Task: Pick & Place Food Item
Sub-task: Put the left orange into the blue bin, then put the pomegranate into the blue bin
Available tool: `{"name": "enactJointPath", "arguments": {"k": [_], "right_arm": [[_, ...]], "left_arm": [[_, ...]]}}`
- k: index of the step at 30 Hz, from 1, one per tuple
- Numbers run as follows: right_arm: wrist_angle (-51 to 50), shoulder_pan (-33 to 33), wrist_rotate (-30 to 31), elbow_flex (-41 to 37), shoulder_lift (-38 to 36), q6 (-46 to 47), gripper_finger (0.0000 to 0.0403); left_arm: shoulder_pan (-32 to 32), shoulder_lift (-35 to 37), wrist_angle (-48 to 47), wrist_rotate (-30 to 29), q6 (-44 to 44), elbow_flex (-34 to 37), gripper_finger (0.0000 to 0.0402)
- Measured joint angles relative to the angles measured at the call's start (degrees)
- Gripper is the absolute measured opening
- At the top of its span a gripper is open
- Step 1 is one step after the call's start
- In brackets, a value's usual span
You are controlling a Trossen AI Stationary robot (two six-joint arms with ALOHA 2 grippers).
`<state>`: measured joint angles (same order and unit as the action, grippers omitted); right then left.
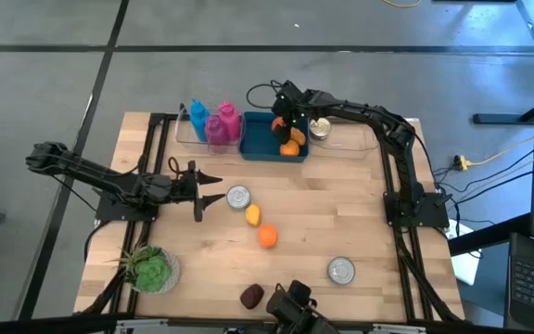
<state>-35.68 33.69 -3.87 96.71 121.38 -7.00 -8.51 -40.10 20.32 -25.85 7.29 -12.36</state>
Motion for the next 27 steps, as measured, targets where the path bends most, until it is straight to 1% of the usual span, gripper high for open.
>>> {"name": "enactJointPath", "arguments": {"k": [9,19,23,27], "right_arm": [[0.1,-0.2,-0.2,0.0,0.2,-1.8,0.0288],[0.1,0.0,-0.2,0.0,0.2,-1.4,0.0346],[0.1,0.1,-0.1,0.0,0.2,-1.8,0.0358],[0.1,0.1,0.0,0.0,0.2,-2.8,0.0360]], "left_arm": [[0.0,0.0,0.0,0.0,0.0,0.0,0.0231],[0.0,0.0,0.0,0.0,0.0,0.0,0.0231],[0.0,0.0,-0.1,0.0,0.0,0.0,0.0229],[0.0,0.0,-0.5,0.0,0.0,0.0,0.0229]]}}
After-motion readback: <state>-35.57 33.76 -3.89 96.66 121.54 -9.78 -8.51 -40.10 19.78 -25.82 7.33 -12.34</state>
